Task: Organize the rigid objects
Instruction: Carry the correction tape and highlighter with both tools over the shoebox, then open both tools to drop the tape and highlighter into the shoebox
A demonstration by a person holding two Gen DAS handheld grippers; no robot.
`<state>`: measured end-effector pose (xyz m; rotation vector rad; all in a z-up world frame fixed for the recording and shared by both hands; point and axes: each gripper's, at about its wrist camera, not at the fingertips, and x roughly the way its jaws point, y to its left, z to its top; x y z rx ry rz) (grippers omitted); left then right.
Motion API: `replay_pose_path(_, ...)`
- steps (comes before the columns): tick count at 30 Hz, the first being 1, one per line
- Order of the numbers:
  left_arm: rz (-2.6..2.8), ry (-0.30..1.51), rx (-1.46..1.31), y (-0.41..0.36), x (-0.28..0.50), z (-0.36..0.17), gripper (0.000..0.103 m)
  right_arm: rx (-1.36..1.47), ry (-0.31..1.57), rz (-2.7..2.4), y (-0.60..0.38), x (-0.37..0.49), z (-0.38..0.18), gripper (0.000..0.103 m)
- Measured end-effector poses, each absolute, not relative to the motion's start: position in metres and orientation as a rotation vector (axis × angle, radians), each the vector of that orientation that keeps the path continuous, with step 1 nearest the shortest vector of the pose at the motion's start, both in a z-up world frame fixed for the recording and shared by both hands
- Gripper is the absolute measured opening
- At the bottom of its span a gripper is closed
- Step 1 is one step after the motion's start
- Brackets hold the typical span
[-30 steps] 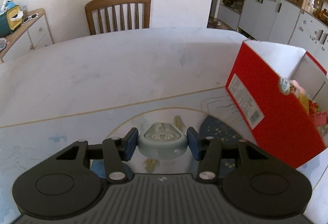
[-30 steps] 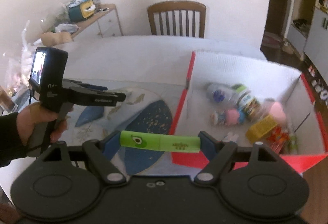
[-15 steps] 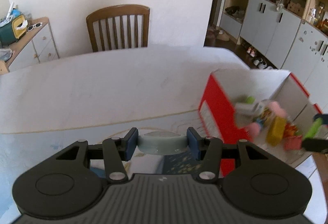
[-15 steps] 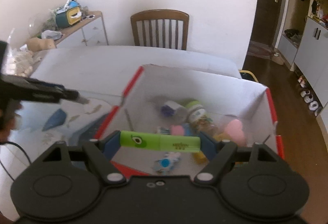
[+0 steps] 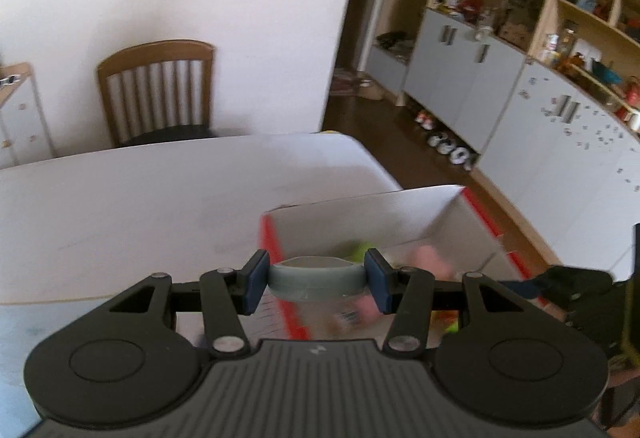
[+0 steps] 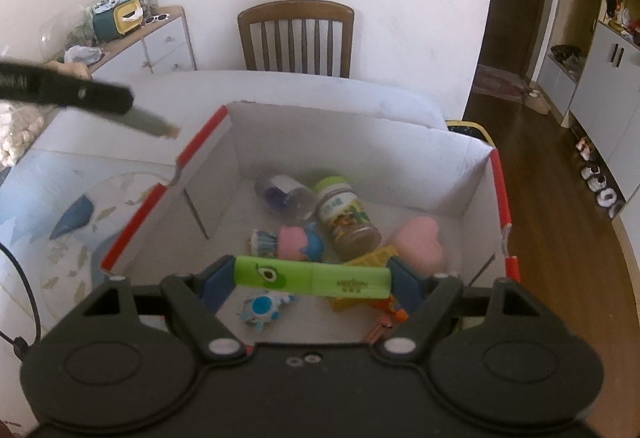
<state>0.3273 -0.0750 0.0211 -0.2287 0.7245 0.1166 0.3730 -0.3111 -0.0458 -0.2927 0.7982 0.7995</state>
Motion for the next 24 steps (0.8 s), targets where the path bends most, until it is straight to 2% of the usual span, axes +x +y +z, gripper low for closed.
replay_pose_path(10,-0.061,0.806,-0.314,-0.12,0.385,-0.013,0.051,-0.309,0.841,0.789,-0.322,0.391,-0.062,0.08)
replay_pose_path(24,-0.107,1.001,-0.385,-0.131,0.425,-0.086,0.051,-0.37,0.916,0.789,-0.312,0.412,-0.085,0.08)
